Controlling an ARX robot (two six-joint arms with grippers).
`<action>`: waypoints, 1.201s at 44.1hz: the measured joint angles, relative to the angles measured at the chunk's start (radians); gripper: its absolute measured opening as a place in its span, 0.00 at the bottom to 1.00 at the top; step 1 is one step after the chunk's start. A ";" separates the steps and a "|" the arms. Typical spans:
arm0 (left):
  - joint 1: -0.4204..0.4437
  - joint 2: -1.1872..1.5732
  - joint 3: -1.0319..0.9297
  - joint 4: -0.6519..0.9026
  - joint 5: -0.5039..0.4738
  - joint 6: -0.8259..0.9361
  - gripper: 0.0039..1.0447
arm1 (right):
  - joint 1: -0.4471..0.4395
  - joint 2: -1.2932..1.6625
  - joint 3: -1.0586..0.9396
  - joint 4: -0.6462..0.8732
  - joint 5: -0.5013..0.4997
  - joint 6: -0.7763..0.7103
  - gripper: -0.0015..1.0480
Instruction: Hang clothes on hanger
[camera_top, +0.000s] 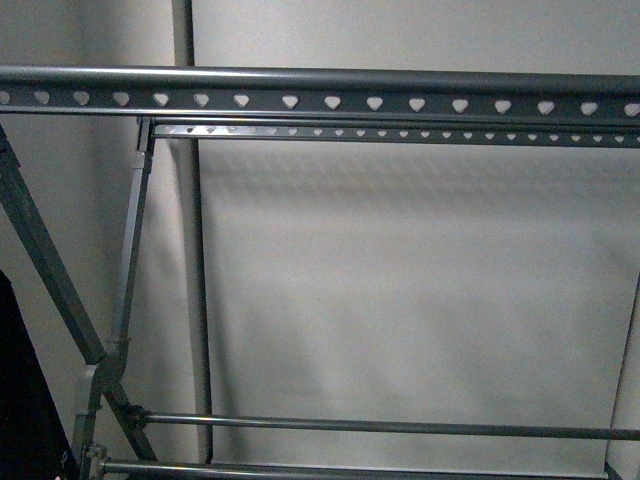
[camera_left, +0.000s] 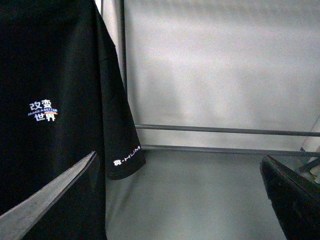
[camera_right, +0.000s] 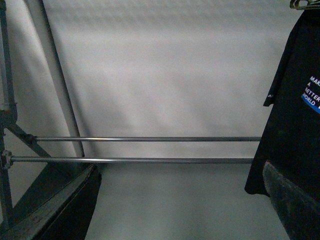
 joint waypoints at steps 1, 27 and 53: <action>0.000 0.000 0.000 0.000 0.000 0.000 0.94 | 0.000 0.000 0.000 0.000 0.000 0.000 0.93; 0.085 0.692 0.309 0.236 0.022 -0.169 0.94 | 0.000 0.000 0.000 0.000 0.000 0.000 0.93; 0.164 1.505 1.044 0.136 -0.311 -0.641 0.94 | 0.000 0.000 0.000 0.000 0.000 0.000 0.93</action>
